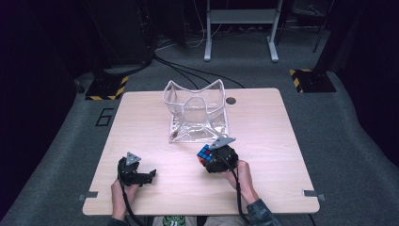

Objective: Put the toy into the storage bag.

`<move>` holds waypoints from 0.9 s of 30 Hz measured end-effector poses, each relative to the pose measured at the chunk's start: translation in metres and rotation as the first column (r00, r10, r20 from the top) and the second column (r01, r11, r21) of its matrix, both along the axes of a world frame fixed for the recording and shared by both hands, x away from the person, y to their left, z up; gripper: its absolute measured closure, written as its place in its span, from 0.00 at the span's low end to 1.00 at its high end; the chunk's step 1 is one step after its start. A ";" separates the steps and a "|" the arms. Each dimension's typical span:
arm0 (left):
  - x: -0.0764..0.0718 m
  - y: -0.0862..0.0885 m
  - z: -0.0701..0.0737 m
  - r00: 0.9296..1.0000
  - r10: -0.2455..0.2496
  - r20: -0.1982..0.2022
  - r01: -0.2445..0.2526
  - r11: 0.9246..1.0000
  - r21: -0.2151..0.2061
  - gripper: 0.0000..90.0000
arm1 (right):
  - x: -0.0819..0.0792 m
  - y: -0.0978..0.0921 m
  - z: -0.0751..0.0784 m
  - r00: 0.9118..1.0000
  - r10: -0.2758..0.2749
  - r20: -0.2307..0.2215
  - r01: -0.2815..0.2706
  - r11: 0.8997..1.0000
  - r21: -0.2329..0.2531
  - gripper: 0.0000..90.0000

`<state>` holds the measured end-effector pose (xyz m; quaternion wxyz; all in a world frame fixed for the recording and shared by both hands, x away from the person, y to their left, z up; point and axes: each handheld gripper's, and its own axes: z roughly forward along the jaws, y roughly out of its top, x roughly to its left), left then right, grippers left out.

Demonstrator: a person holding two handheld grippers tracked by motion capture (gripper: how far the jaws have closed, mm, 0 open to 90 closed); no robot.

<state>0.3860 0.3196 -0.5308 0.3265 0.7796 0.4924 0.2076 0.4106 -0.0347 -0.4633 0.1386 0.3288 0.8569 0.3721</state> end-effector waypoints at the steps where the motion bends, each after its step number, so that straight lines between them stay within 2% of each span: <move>1: 0.000 0.000 0.000 1.000 0.000 0.000 0.000 1.000 0.000 0.01 | 0.000 -0.001 0.001 1.000 -0.003 0.004 0.003 1.000 0.001 0.36; 8: 0.000 0.000 0.000 1.000 0.003 0.004 -0.003 1.000 0.000 0.01 | 0.003 -0.007 0.006 1.000 -0.016 0.002 0.016 1.000 0.011 0.36; 14: 0.000 0.000 0.000 1.000 0.003 0.004 -0.003 1.000 0.000 0.01 | 0.004 -0.013 0.012 0.999 -0.023 0.023 0.022 1.000 0.007 0.36; 18: 0.000 0.000 0.000 1.000 0.003 0.004 -0.003 1.000 -0.001 0.01 | 0.004 -0.016 0.017 0.999 -0.036 0.017 0.036 0.999 0.009 0.36; 27: 0.000 0.000 0.000 1.000 0.003 0.004 -0.003 1.000 0.000 0.01 | 0.008 -0.026 0.025 0.998 -0.044 0.046 0.044 0.999 0.011 0.36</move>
